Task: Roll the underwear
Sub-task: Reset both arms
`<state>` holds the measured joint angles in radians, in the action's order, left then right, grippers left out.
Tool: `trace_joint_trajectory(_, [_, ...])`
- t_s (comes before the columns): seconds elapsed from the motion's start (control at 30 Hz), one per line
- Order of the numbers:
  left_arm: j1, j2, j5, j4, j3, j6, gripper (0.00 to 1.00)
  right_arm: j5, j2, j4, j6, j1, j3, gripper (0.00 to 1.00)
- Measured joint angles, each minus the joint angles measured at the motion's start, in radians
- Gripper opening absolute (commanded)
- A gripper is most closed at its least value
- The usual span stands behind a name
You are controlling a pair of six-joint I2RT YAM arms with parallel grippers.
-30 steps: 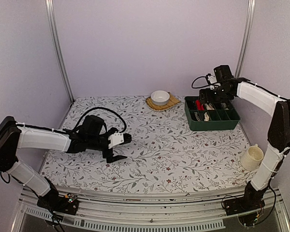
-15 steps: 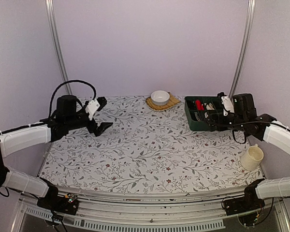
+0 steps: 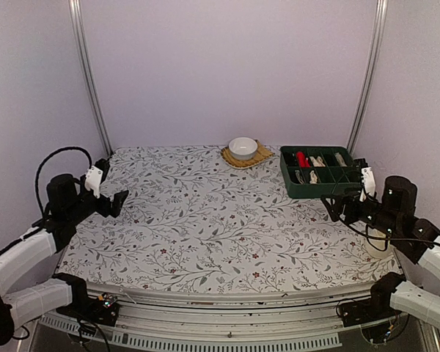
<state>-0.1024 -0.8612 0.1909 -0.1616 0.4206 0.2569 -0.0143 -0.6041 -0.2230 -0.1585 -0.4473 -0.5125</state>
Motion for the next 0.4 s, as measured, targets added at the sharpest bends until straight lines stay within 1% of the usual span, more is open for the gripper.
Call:
trace_joint_trajectory(0.1, [0.001,0.076,-0.026,-0.052,-0.083,-0.013,0.99,-0.019,0.032,0.024,0.004,0.000,0.033,0.99])
trace_joint_trajectory(0.2, [0.001,0.103,-0.045,-0.103,-0.095,-0.023,0.98,-0.010,0.071,0.036,0.005,0.000,0.059,0.99])
trace_joint_trajectory(0.4, [0.001,0.109,-0.043,-0.193,-0.124,-0.035,0.99,0.036,0.140,0.051,0.005,0.000,0.075,0.99])
